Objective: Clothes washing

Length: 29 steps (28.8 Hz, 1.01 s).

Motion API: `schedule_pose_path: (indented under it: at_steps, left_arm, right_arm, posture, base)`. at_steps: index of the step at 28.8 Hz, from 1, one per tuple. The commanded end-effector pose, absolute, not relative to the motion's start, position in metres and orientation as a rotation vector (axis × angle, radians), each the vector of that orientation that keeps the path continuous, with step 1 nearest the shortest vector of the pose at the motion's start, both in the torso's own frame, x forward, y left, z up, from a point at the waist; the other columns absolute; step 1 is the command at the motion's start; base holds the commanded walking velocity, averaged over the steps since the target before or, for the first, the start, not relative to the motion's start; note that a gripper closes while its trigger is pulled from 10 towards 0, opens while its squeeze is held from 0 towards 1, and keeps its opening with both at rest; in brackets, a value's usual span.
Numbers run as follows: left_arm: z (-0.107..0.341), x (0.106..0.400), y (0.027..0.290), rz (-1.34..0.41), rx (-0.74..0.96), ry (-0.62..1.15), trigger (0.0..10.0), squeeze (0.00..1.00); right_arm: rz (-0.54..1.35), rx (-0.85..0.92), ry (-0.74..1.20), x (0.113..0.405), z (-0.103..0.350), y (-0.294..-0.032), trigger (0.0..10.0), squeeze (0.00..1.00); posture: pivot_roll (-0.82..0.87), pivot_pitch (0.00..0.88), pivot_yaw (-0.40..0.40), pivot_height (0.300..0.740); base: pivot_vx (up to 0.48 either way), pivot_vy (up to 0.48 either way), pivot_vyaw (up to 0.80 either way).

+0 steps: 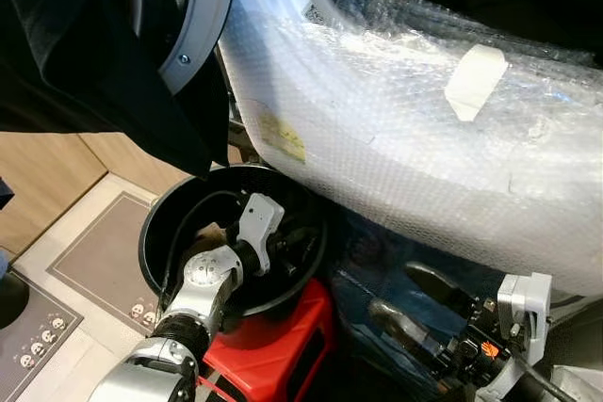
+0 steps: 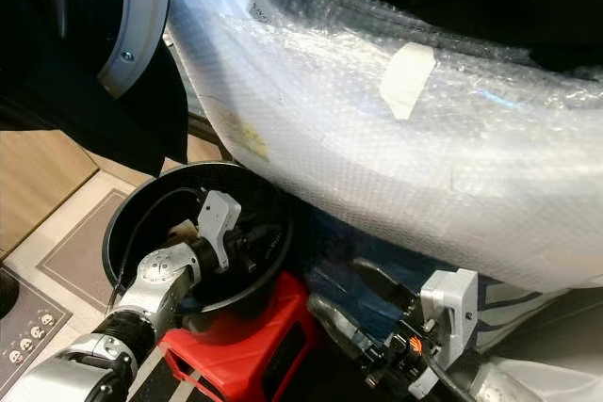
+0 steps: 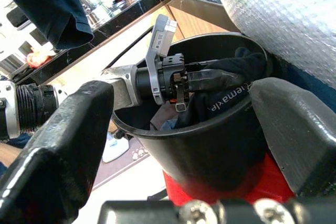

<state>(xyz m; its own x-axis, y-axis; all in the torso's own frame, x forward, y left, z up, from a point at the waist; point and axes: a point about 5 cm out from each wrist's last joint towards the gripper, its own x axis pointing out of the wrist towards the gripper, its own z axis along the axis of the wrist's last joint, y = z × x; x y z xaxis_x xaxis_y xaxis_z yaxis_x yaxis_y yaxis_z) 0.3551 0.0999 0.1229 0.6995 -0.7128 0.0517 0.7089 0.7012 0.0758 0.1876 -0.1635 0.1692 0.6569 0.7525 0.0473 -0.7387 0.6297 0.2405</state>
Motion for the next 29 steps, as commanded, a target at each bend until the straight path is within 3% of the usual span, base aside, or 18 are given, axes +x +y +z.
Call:
schedule_pose_path:
  at_steps: [1, 13, 14, 15, 22, 23, 24, 25, 26, 29]
  left_arm:
    - [0.124, 0.35, 0.099, -0.798, 0.046, -0.122, 0.0, 0.0]
    - [0.145, 0.334, 0.095, -0.787, 0.074, -0.276, 0.0, 0.0]
    - [0.151, 0.333, 0.094, -0.781, 0.076, -0.299, 0.7, 0.0]
    - [0.158, 0.331, 0.093, -0.775, 0.083, -0.331, 2.2, 0.0]
    - [0.177, 0.323, 0.086, -0.793, 0.082, -0.401, 1.9, 0.0]
    - [0.183, 0.32, 0.084, -0.798, 0.08, -0.421, 0.7, 0.0]
    - [0.189, 0.318, 0.082, -0.802, 0.077, -0.437, 1.9, 0.0]
    - [0.189, 0.318, 0.082, -0.802, 0.077, -0.437, 1.9, 0.0]
    - [0.195, 0.315, 0.079, -0.814, 0.073, -0.45, 10.0, 0.0]
    - [0.207, 0.308, 0.069, -0.847, 0.069, -0.469, 10.0, 0.0]
  right_arm:
    - [0.861, 0.258, 0.073, 0.187, 0.165, -0.163, 10.0, 0.0]
    - [0.887, 0.254, 0.06, 0.198, 0.161, -0.162, 10.0, 0.0]
    - [0.892, 0.254, 0.055, 0.201, 0.161, -0.161, 10.0, 0.0]
    - [0.899, 0.252, 0.047, 0.205, 0.16, -0.16, 10.0, 0.0]
    - [0.902, 0.243, 0.027, 0.215, 0.159, -0.159, 10.0, 0.0]
    - [0.894, 0.238, 0.019, 0.218, 0.159, -0.16, 10.0, 0.0]
    - [0.886, 0.234, 0.01, 0.221, 0.159, -0.16, 10.0, 0.0]
    - [0.886, 0.234, 0.01, 0.221, 0.159, -0.16, 10.0, 0.0]
    - [0.869, 0.219, -0.004, 0.225, 0.158, -0.16, 10.0, 0.0]
    - [0.811, 0.17, -0.045, 0.234, 0.156, -0.161, 10.0, 0.0]
  posture:
    - [-0.25, 0.223, 0.071, 0.74]
    - [-0.19, 0.158, 0.069, 0.74]
    - [-0.19, 0.153, 0.069, 0.74]
    - [-0.18, 0.142, 0.068, 0.74]
    - [-0.15, 0.103, 0.068, 0.74]
    - [-0.15, 0.096, 0.068, 0.74]
    - [-0.14, 0.088, 0.068, 0.74]
    - [-0.14, 0.088, 0.068, 0.74]
    - [-0.13, 0.075, 0.069, 0.74]
    - [-0.13, 0.064, 0.072, 0.74]
  base:
    - [0.0, 0.0, 0.0]
    - [0.0, 0.0, 0.0]
    - [0.0, 0.0, 0.0]
    - [0.0, 0.0, 0.0]
    - [0.0, 0.0, 0.0]
    - [0.0, 0.0, 0.0]
    - [0.0, 0.0, 0.0]
    - [0.0, 0.0, 0.0]
    - [0.0, 0.0, 0.0]
    - [0.0, 0.0, 0.0]
